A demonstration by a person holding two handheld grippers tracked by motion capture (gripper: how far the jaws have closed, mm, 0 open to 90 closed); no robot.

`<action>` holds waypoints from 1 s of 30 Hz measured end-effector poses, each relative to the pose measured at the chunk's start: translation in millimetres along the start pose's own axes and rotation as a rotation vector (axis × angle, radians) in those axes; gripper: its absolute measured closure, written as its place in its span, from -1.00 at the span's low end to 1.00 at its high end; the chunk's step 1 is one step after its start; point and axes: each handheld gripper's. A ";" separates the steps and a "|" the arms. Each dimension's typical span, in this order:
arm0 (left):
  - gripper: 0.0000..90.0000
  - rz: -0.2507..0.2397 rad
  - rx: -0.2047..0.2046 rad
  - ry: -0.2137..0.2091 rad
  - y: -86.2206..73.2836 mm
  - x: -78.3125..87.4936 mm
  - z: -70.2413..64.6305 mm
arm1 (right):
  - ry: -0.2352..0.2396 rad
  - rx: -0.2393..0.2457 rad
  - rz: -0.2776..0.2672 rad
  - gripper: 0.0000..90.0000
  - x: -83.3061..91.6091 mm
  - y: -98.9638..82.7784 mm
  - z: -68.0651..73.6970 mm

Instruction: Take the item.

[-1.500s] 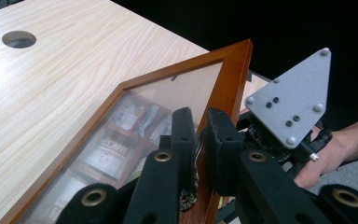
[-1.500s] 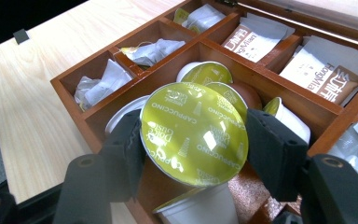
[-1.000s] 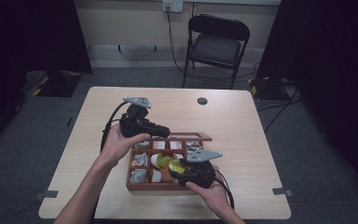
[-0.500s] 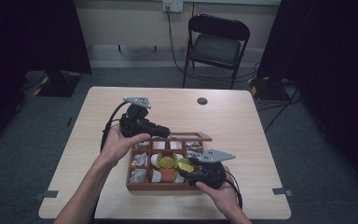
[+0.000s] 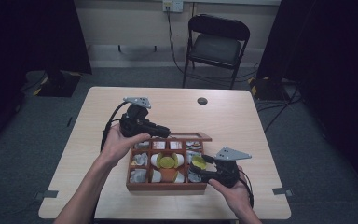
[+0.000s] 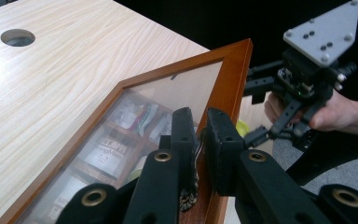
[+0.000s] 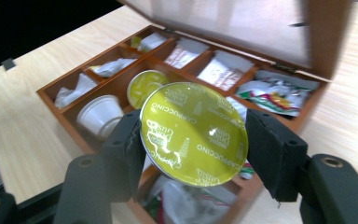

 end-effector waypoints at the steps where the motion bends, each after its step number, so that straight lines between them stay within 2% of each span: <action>1: 0.82 0.000 0.000 0.000 0.0 0.0 0.0 | -0.006 -0.005 -0.004 -0.11 1.5 0.0 -2.6; 3: 0.83 0.000 0.000 0.001 -0.1 -0.1 -0.1 | -0.011 -0.012 -0.010 -0.11 2.8 0.1 -5.1; 4: 0.83 0.001 0.002 0.001 -0.2 -0.3 -0.2 | -0.022 -0.024 -0.022 -0.11 5.8 -0.1 -10.8; 20: 0.83 0.003 0.000 0.002 -0.4 -0.5 -0.8 | -0.095 -0.087 -0.032 -0.11 17.7 -4.4 -42.4; 25: 0.82 0.007 -0.001 0.006 -1.0 -0.7 -2.0 | -0.128 -0.098 -0.032 -0.11 17.8 -4.6 -53.9; 30: 0.82 0.009 -0.001 0.003 -1.6 -1.0 -2.4 | -0.160 -0.099 -0.007 -0.11 11.8 -5.5 -65.9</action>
Point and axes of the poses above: each handheld gripper's, and its own axes: x roughly backward along the jaws, y roughly out of its top, z roughly to its left, and after that the axes turned 2 degrees about -y, right-handed
